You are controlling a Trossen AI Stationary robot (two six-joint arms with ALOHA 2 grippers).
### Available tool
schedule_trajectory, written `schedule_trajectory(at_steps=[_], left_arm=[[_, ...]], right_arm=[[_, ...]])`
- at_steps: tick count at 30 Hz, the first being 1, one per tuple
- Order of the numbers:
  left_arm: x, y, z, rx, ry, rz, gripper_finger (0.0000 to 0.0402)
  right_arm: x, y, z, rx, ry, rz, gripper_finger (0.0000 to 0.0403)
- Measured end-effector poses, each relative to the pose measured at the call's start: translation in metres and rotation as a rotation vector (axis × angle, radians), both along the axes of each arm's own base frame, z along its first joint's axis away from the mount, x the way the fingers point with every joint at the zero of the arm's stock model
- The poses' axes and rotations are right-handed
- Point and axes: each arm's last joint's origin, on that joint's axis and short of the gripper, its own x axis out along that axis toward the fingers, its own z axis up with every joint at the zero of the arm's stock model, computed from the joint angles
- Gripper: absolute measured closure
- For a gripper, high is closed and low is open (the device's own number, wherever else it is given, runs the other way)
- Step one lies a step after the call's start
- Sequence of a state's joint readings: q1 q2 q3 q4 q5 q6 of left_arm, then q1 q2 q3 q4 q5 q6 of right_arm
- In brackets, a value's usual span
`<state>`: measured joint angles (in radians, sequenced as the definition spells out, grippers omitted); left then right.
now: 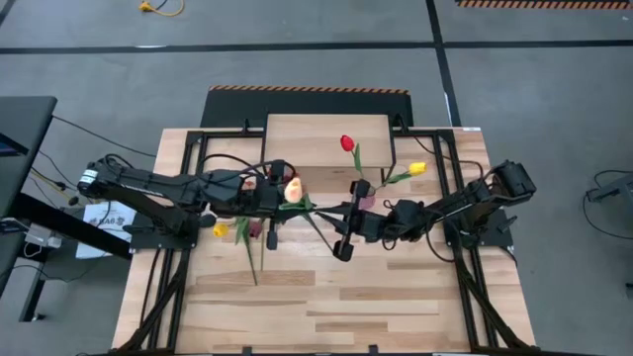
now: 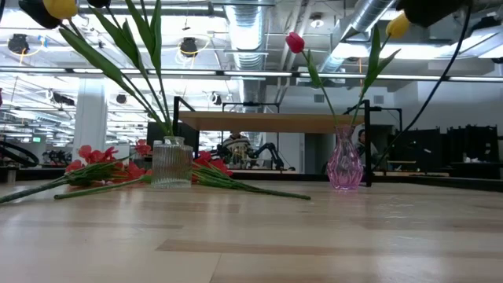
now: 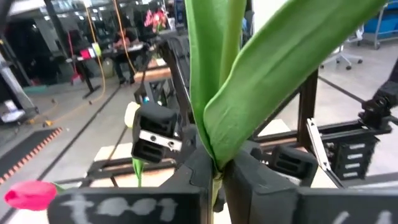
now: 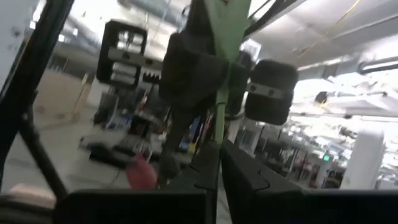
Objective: Pick and place flowers into a vace then onto a shelf
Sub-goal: Put the white flower into the purple vase
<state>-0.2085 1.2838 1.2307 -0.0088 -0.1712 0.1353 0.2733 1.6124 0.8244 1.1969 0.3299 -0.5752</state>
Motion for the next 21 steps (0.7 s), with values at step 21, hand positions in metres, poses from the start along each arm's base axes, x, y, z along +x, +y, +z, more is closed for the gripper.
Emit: schedule_trajectory(at_steps=[21], left_arm=[[-0.003, 0.0, -0.007, -0.022, 0.123, -0.014, 0.0393]], right_arm=[[0.019, 0.01, 0.045, -0.011, 0.26, 0.016, 0.0336]])
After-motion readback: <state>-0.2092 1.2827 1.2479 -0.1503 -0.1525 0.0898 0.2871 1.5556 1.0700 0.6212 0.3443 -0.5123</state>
